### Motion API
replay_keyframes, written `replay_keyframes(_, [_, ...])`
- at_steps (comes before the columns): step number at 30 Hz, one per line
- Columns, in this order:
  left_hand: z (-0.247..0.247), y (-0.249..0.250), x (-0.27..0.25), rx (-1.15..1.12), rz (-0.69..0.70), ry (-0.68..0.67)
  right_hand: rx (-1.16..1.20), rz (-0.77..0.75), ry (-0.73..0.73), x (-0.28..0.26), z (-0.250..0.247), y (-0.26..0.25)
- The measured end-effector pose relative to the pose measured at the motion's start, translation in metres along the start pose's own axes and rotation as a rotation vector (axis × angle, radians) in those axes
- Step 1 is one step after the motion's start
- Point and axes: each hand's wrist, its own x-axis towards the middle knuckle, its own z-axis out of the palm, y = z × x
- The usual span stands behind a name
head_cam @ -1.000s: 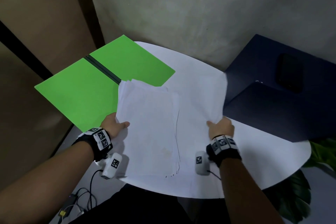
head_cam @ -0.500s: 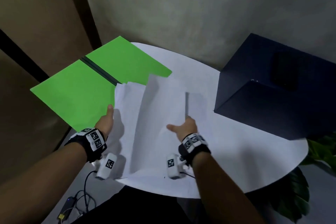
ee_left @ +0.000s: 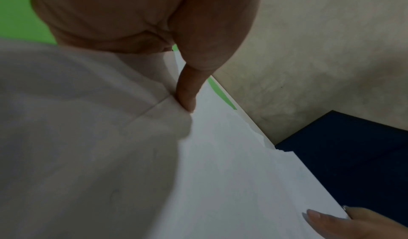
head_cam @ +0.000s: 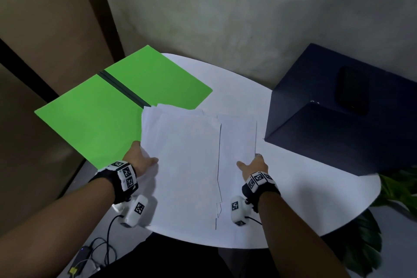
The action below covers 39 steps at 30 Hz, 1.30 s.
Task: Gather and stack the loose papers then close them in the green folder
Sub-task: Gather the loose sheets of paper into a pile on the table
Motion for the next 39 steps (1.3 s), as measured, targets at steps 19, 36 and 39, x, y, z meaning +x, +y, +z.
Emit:
replay_keyframes(19, [0.000, -0.002, -0.002, -0.103, -0.026, -0.033, 0.622, -0.303, 0.146, -0.062, -0.100, -0.063])
replay_keyframes(36, [0.007, -0.004, 0.012, -0.047, 0.018, 0.031, 0.001, 0.164, 0.041, -0.058, 0.024, -0.008])
replay_keyframes(39, [0.005, -0.003, 0.012, -0.042, 0.016, 0.028, 0.168, 0.196, 0.027, -0.062, 0.017, -0.015])
